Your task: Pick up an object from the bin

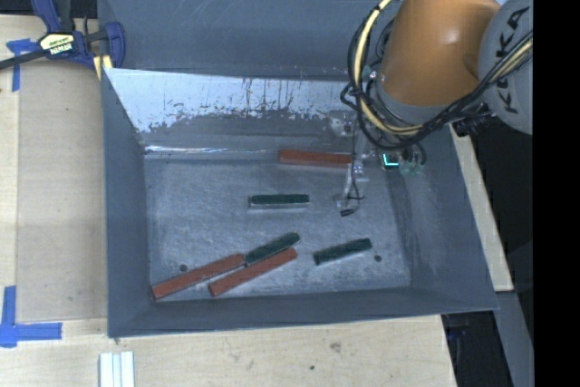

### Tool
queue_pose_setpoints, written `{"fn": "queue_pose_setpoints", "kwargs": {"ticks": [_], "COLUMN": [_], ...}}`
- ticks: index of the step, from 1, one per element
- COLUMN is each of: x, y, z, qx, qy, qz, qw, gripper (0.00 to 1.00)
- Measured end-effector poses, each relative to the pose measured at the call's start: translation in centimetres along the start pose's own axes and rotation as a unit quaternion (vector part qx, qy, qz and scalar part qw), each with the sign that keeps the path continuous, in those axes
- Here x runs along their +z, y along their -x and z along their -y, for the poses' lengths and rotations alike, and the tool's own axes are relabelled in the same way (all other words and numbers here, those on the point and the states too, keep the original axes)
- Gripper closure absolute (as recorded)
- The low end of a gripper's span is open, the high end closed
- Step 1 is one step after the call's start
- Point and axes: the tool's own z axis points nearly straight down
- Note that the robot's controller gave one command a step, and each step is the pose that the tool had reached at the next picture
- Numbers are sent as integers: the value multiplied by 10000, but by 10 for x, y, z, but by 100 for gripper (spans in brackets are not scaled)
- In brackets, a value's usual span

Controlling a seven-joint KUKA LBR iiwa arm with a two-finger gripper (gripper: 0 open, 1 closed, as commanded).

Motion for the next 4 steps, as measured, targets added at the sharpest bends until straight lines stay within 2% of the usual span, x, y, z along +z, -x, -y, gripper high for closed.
{"fn": "queue_pose_setpoints", "kwargs": {"ticks": [1, 2, 3, 4], "x": [-4, 51, 102, 131], "y": [2, 10, 22, -76], "z": [0, -21, -22, -63], "qx": [0, 332, -692, -1471], "qy": [0, 7, -3, 1], "qz": [40, 47, 48, 30], "qw": [10000, 9994, 9976, 9891], "gripper": [0, 0, 0, 100]}}
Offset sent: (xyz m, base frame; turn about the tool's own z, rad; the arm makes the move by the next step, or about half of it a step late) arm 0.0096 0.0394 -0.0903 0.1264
